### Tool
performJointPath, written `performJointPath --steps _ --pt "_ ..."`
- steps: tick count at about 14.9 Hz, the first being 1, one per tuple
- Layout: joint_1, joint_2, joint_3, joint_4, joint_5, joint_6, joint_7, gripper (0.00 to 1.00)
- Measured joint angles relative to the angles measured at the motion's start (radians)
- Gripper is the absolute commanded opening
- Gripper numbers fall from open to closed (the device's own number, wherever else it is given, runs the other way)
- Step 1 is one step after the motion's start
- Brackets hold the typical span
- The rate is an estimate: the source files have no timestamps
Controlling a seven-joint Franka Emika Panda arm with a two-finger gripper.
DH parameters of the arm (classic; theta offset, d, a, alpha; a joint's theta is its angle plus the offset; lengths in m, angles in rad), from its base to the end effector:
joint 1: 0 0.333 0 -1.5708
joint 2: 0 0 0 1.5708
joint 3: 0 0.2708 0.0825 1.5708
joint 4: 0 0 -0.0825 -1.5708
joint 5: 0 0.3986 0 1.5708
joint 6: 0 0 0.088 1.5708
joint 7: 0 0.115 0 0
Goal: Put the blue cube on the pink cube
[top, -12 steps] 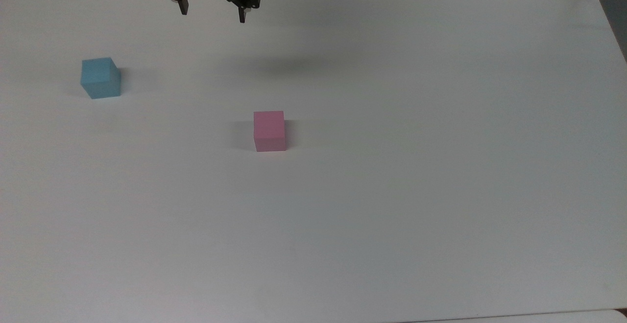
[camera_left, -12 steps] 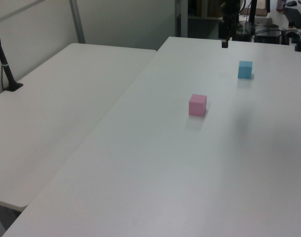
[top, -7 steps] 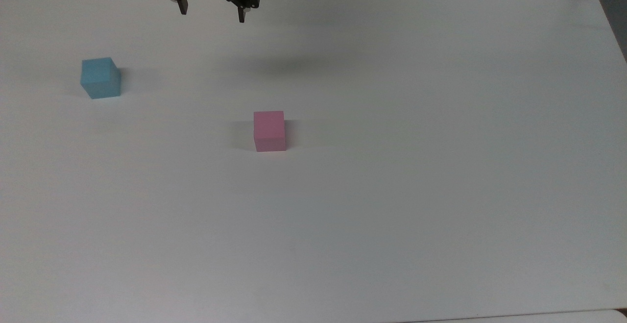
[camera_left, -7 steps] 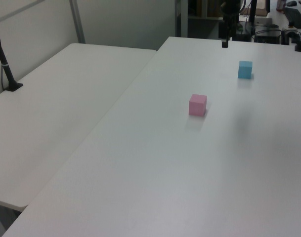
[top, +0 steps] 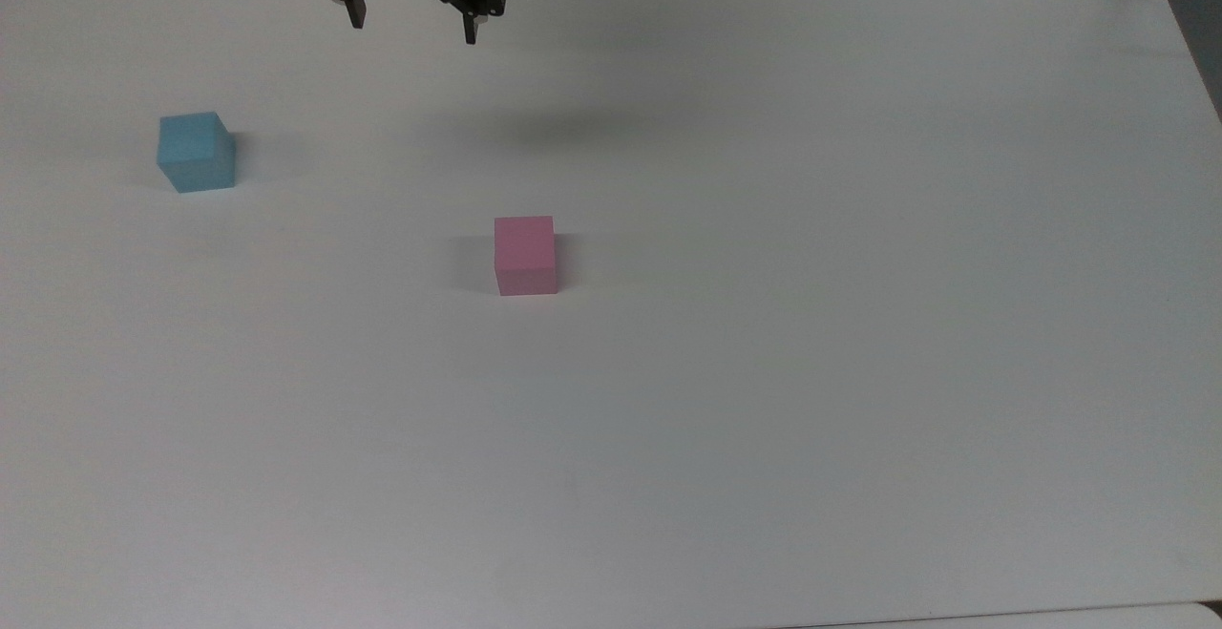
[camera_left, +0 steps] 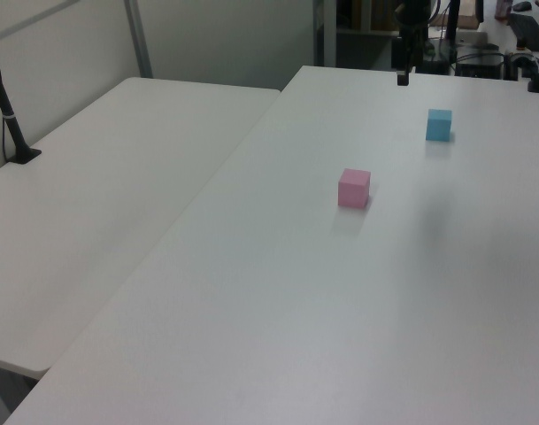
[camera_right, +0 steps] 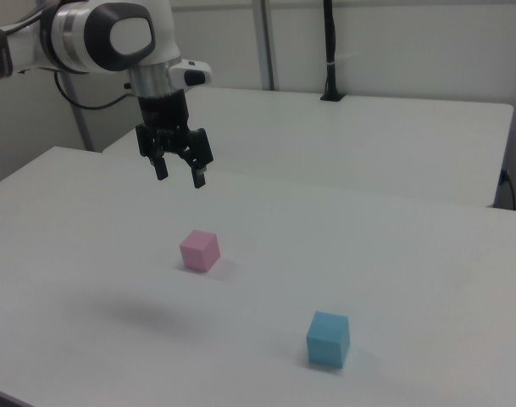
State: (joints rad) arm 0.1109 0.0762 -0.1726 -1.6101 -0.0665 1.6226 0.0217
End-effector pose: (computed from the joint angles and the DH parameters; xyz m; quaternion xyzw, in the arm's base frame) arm 0.5872 -0.0410 0.5134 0.9980 -0.0388 -0.0321 0.0390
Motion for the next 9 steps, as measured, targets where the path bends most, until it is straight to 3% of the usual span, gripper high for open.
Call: performJointPath --steps 3,5,9 --pt "-0.008 0.0 -0.004 0.0 0.0 0.0 -0.034 1.0" --pt "-0.017 0.003 -0.033 -0.007 -0.002 0.0 -0.109 1.0" --pt "-0.032 0.026 -0.17 -0.053 -0.003 0.049 -0.297 1.0"
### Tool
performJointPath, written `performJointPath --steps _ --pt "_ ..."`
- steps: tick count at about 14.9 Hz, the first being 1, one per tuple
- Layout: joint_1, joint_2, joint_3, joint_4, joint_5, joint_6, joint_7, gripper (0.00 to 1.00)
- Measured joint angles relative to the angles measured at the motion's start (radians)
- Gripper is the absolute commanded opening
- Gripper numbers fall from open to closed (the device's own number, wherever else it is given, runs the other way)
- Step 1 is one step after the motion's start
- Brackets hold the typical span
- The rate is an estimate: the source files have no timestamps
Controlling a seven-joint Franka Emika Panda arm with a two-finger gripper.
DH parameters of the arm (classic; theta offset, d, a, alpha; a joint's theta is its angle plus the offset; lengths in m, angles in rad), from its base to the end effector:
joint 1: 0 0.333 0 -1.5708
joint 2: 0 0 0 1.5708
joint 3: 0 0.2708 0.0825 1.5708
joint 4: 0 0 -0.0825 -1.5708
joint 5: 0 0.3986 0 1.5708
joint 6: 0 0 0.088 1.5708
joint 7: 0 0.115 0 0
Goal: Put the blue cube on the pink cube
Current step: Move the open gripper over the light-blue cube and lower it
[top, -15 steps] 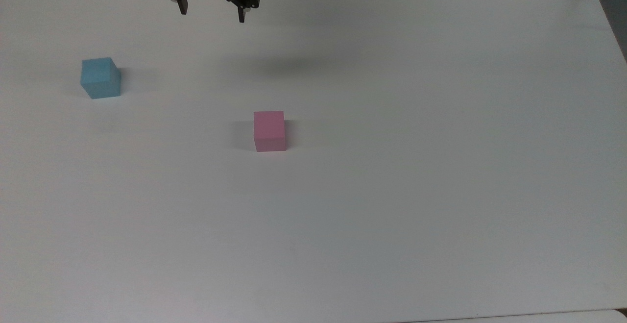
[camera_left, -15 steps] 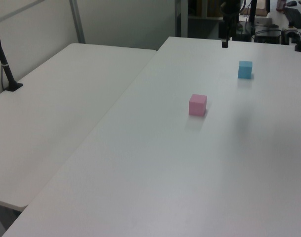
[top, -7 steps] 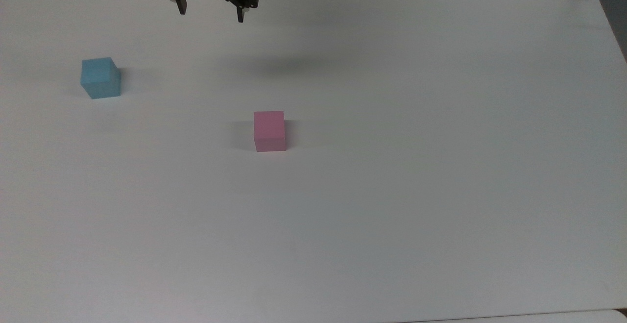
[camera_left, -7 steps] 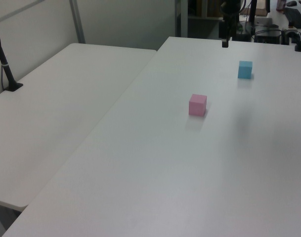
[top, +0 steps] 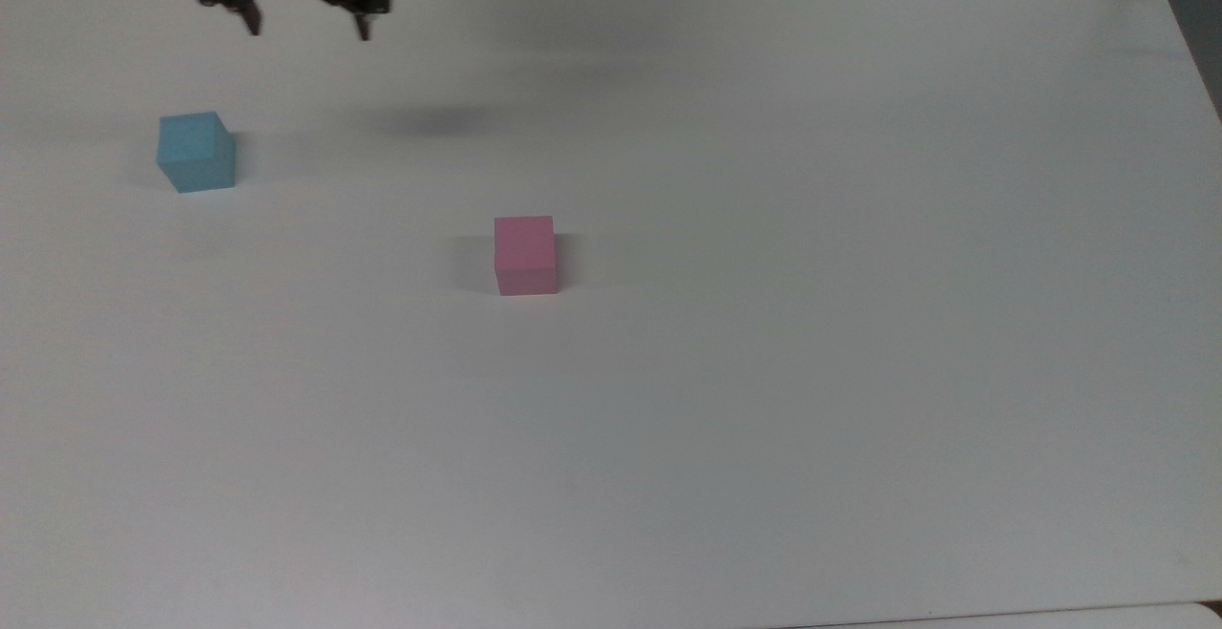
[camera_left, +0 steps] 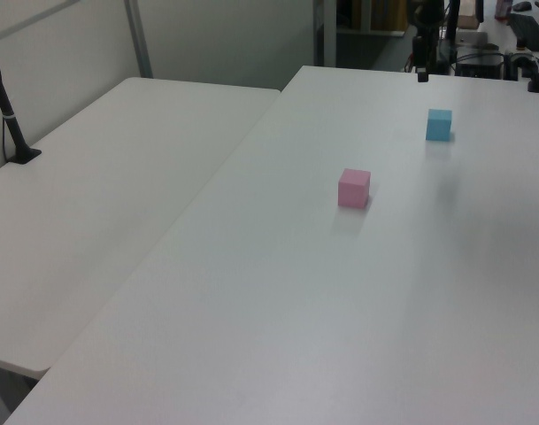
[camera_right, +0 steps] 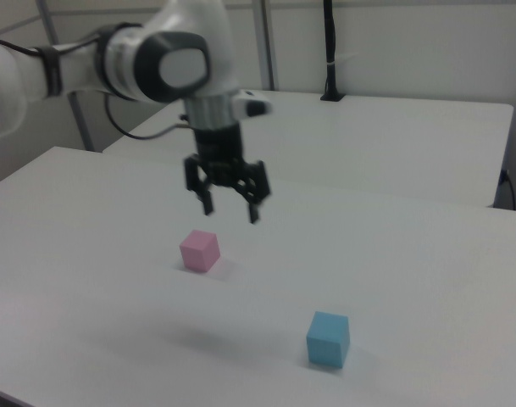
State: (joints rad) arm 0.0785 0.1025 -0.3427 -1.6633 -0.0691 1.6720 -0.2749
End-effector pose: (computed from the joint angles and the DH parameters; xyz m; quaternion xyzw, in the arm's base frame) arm 0.5719 -0.1561 0.4788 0.9977 0.0104 -0.0560 0.0378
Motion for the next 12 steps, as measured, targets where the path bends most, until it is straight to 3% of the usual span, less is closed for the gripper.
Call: performJointPath --steps 5,9,12 --pt "-0.009 0.061 -0.145 -0.047 0.0 0.169 -0.133 1.0" --pt "-0.012 0.143 -0.21 -0.119 0.0 0.358 -0.202 1.0" --pt "-0.021 0.196 -0.219 -0.154 0.0 0.435 -0.262 1.0"
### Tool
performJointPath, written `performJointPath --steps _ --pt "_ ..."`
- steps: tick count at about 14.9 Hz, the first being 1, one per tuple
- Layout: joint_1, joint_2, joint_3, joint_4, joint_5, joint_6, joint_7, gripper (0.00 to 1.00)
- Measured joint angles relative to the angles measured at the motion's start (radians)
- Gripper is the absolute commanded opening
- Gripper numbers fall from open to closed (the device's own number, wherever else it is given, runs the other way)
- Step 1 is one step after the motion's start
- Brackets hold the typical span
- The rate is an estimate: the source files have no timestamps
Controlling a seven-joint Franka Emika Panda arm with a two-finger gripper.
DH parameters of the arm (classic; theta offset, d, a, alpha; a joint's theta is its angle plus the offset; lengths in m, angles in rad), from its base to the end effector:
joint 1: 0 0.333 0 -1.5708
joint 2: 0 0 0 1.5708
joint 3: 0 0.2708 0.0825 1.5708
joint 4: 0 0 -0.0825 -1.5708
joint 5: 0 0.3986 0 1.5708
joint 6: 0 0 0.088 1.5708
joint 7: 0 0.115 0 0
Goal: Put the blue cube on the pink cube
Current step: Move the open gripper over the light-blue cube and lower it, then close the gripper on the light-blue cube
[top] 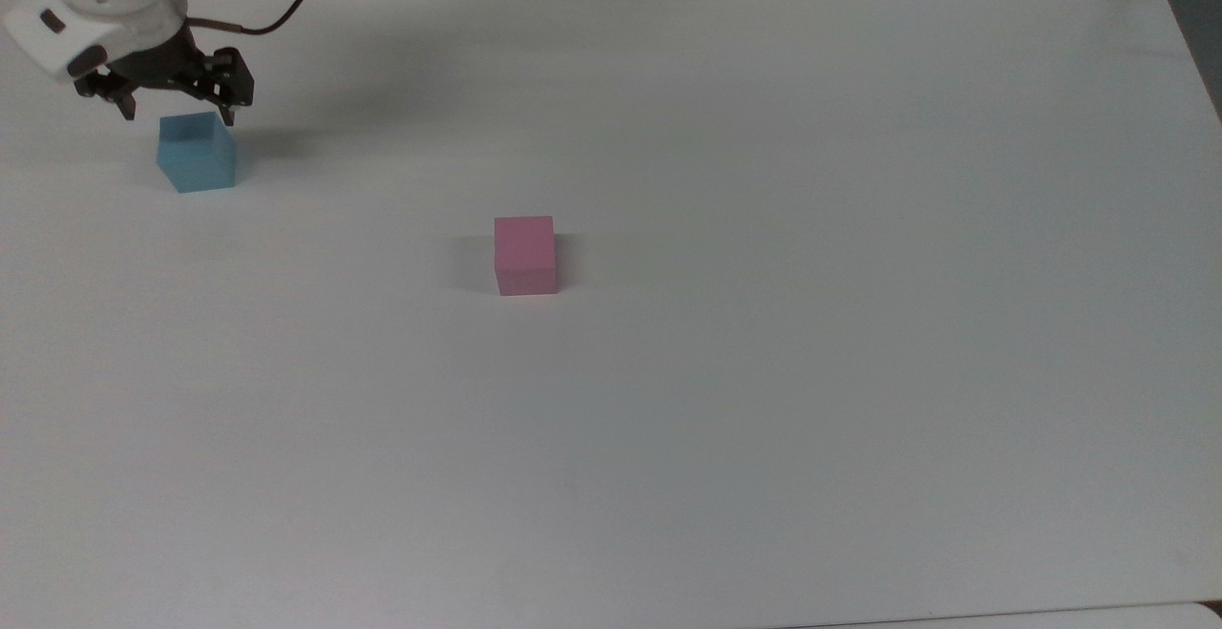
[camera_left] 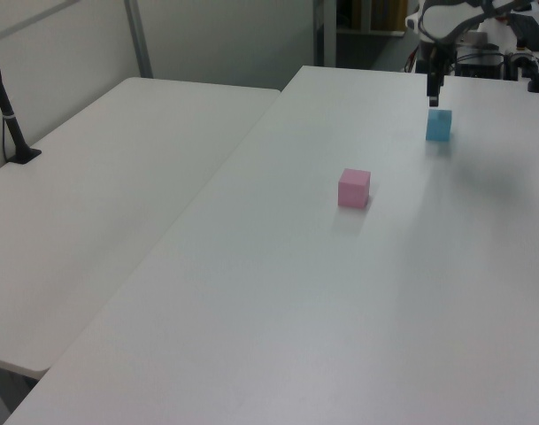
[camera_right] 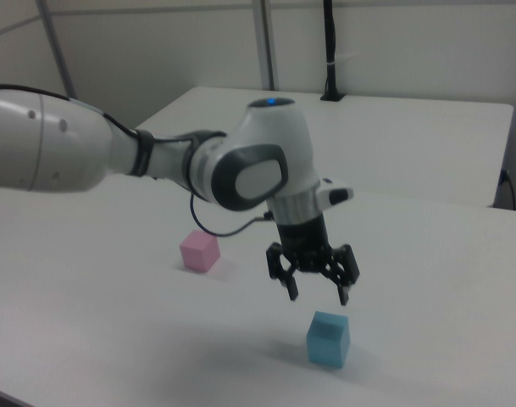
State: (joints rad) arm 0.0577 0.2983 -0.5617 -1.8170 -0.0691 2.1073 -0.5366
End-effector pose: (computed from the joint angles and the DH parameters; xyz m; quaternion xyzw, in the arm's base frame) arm 0.5562 -0.2946 0.3441 0.9930 0.0447 -0.0386 0.1026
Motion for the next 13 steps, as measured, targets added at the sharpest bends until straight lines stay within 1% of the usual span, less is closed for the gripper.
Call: performJointPath --steps 3,5,6,7,8,9,10,13 --pt "-0.02 0.057 0.0 -0.019 0.0 0.042 -0.056 1.0" --pt "-0.021 0.079 0.0 -0.045 0.0 0.078 -0.067 0.99" --pt "-0.021 0.084 0.0 -0.058 0.0 0.093 -0.073 0.93" --pt "-0.021 0.087 0.0 -0.07 0.0 0.108 -0.088 0.79" --pt "-0.021 0.088 0.0 -0.08 0.0 0.118 -0.104 0.56" --pt "-0.022 0.089 0.0 -0.086 0.0 0.123 -0.118 0.39" --pt "-0.023 0.089 0.0 -0.088 0.0 0.123 -0.125 0.32" --pt "-0.025 0.081 0.0 -0.085 0.001 0.123 -0.127 0.32"
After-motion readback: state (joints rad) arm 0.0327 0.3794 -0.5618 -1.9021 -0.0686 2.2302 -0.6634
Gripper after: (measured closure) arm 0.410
